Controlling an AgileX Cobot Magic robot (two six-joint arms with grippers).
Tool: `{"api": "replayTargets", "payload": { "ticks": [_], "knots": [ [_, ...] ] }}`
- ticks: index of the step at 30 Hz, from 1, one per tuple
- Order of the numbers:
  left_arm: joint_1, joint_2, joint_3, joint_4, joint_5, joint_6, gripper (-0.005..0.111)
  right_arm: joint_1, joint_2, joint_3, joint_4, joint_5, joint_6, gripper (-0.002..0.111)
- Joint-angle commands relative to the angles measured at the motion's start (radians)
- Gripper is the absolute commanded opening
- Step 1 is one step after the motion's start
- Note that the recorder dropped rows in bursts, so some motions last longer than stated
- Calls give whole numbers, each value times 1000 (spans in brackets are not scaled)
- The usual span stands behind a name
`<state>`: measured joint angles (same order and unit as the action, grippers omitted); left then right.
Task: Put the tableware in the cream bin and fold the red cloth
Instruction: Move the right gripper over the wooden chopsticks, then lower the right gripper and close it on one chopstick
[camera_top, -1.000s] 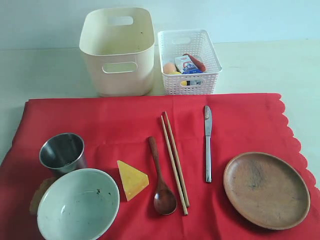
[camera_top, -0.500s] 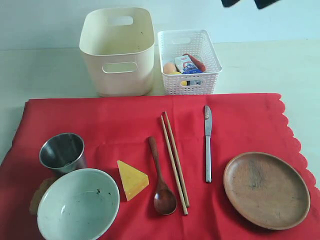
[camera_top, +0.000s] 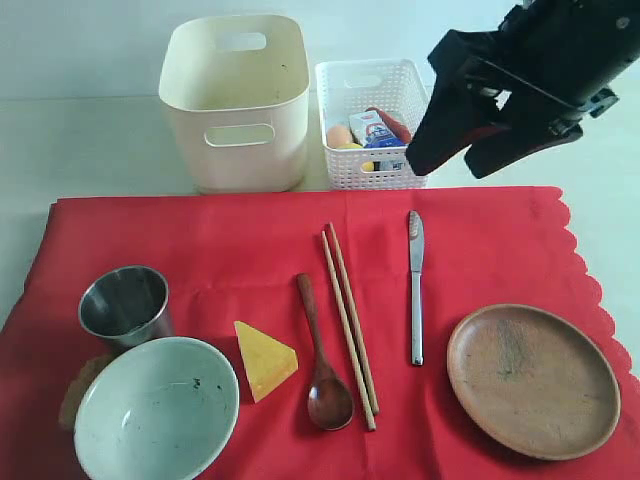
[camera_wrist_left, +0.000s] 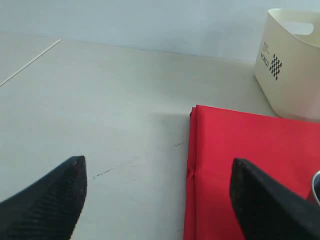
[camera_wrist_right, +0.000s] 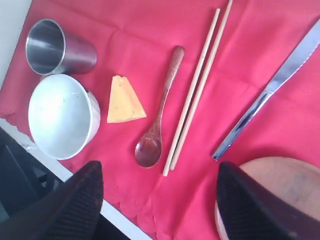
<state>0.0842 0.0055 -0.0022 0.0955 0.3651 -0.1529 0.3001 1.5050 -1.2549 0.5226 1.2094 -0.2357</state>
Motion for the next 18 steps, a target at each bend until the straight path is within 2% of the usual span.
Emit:
{"api": "replayTargets", "payload": {
  "ticks": [1,4,8,14,18],
  "knots": [
    [-3,-5,2,-2,-10,-3,75,-4,70,5,91,-60,-39,62],
    [-3,-5,2,-2,-10,-3,75,26,122,5,115,-60,-90,62],
    [-3,-5,2,-2,-10,-3,75,131,182,5,-8,-105,-66,62],
    [-3,-5,2,-2,-10,-3,75,294,264,-1,-305,-183,133,62],
    [-3,-5,2,-2,-10,-3,75,367,311,-1,-411,-202,236,62]
  ]
}}
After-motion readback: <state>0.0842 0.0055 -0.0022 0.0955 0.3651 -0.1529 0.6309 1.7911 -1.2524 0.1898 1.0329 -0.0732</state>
